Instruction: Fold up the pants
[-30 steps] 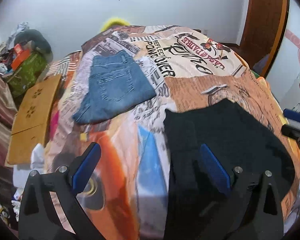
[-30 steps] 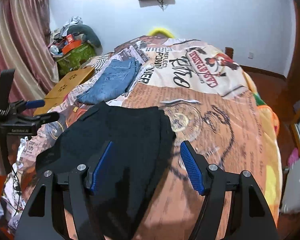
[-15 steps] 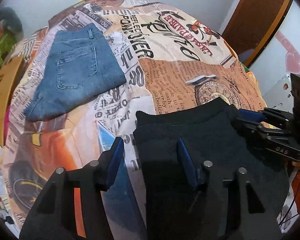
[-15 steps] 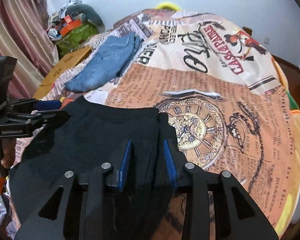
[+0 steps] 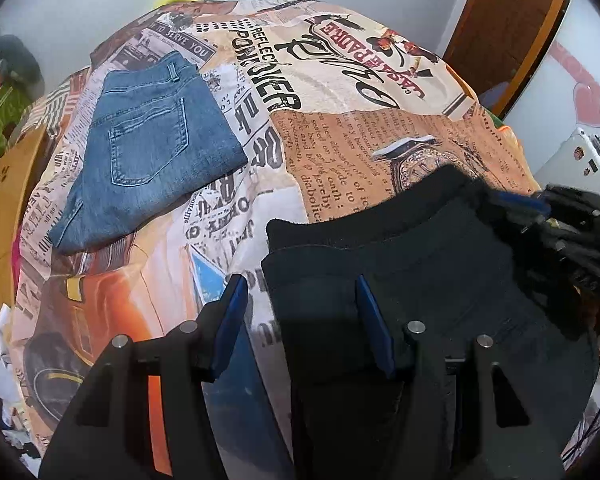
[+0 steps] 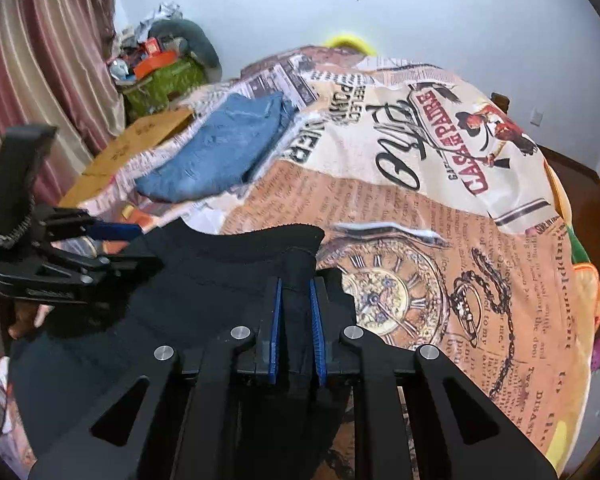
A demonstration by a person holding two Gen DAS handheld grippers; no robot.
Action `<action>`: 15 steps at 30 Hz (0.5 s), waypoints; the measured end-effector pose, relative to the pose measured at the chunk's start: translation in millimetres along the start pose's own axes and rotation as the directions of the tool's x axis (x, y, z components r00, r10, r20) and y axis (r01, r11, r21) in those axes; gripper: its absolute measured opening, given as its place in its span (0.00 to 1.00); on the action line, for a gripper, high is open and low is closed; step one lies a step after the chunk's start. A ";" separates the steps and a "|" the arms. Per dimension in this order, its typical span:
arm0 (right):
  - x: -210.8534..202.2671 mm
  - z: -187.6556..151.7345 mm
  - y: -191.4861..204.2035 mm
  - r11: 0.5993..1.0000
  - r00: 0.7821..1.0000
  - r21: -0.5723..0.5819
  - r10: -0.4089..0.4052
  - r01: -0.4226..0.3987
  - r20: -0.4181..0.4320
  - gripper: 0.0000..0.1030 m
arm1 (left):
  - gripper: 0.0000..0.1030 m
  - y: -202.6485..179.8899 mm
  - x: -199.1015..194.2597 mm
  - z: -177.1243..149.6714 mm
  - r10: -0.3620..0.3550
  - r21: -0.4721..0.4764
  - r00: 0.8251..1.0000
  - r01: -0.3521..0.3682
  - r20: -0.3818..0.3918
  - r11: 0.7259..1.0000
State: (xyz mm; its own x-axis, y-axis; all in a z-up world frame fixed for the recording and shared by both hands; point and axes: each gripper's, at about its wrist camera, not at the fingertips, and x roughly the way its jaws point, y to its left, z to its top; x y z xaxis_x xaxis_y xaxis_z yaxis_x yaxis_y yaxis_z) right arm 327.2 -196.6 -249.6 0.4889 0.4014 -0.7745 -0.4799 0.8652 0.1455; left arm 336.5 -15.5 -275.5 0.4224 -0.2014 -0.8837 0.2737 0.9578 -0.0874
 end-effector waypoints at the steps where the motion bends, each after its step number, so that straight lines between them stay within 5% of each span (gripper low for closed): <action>1: 8.2 -3.7 -0.3 1.000 1.000 -0.006 -0.005 0.005 -0.028 0.12 | 0.57 0.4 0.7 -0.3 -0.001 -0.003 1.000 0.001 0.000 1.000; 12: -17.1 1.9 -1.1 0.999 0.998 0.027 -0.044 0.045 -0.035 0.15 | 0.57 -7.9 -31.5 3.7 0.065 0.016 0.997 -0.066 0.041 0.998; 15: -36.6 3.1 -1.4 0.998 0.998 0.034 -0.061 0.061 -0.005 0.33 | 0.58 -5.6 -56.1 3.1 0.070 0.005 0.994 -0.071 0.083 0.997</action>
State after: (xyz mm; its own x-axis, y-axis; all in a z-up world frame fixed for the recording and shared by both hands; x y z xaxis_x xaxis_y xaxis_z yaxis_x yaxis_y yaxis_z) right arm 312.3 -211.6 -219.6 0.5131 0.3466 -0.7852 -0.4242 0.8977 0.1191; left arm 313.9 -10.2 -224.0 0.5111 -0.1498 -0.8464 0.2475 0.9686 -0.0220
